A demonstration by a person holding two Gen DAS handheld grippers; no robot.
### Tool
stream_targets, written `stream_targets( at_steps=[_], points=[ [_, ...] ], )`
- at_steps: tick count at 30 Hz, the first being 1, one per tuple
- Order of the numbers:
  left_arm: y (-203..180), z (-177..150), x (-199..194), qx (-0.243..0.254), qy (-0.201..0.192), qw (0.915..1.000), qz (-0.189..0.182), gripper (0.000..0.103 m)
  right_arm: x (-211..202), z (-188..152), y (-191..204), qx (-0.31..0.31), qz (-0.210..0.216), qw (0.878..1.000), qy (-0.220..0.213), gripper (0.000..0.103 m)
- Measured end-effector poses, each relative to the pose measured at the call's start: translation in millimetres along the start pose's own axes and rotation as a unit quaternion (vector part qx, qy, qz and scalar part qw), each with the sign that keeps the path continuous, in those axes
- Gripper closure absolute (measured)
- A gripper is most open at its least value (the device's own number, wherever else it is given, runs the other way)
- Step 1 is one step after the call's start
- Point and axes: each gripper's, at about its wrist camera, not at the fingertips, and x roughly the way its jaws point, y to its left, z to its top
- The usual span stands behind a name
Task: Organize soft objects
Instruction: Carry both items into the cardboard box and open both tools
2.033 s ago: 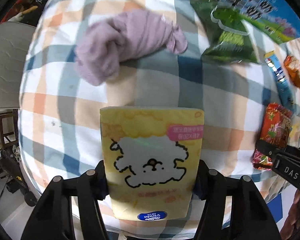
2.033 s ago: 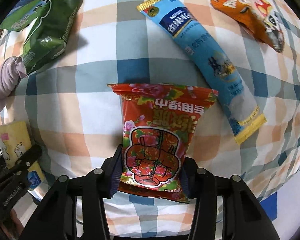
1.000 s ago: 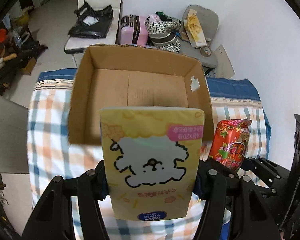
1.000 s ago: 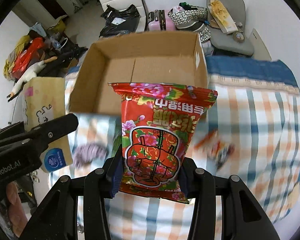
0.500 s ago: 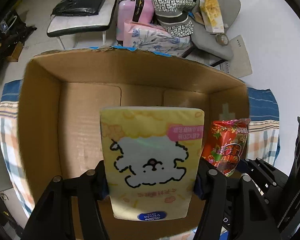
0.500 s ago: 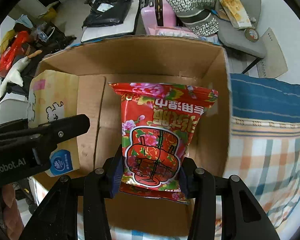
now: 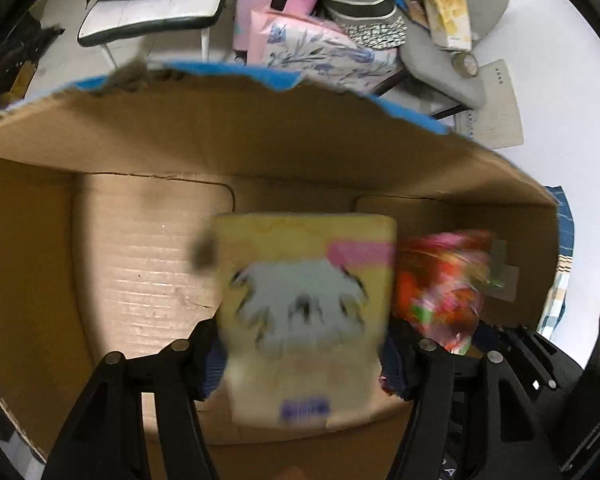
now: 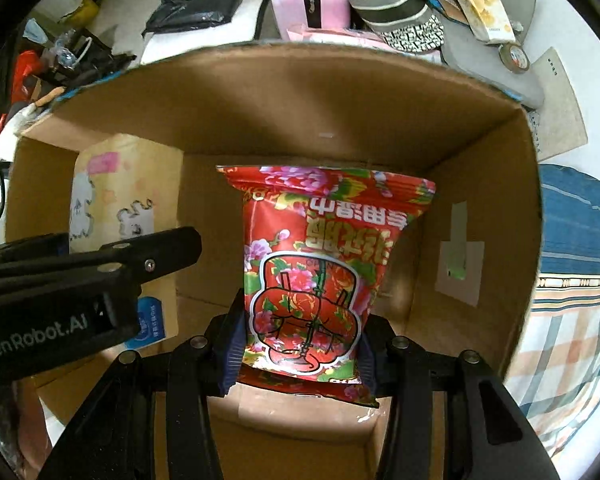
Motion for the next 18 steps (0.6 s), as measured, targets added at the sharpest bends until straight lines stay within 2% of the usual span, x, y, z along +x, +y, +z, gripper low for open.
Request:
stream_targets(
  at_steps=[2,4,6,10,11,12,13,14,18],
  points=[
    [-1,-1,0,0.004,-0.004,1.0000,0.008,0.036,3,2,-1,0.005,-0.002,1.000,0.000,0.052],
    [-2,-4,-3,0.010,-0.009,0.9998,0.018,0.029,5,4,-2,0.006,-0.006,1.000,0.001,0.045],
    [-3,-9,-8,0.015,-0.018,0.9994,0.026,0.018,4,4,-2,0.006,-0.007,1.000,0.000,0.044],
    [-3,-22,-22,0.026,-0.037,0.9981,0.042,0.009,-2,-1,-1,0.001,-0.010,1.000,0.000,0.039],
    [-2,-28,-28,0.030,-0.048,0.9972,0.050,0.005,-4,-3,0,0.000,-0.010,1.000,-0.001,0.035],
    [-3,-34,-34,0.035,-0.057,0.9960,0.059,0.004,-7,-6,1,0.000,-0.011,1.000,-0.003,0.030],
    [-3,-40,-39,0.041,-0.066,0.9947,0.068,0.004,-11,-9,4,0.000,-0.015,1.000,-0.005,0.017],
    [-3,-42,-43,0.045,-0.072,0.9936,0.074,0.004,-16,-13,6,0.000,-0.018,1.000,-0.009,0.007],
    [-3,-61,-62,0.055,-0.106,0.9883,0.095,0.004,-32,-33,9,0.013,-0.020,0.999,-0.023,0.006]
  ],
)
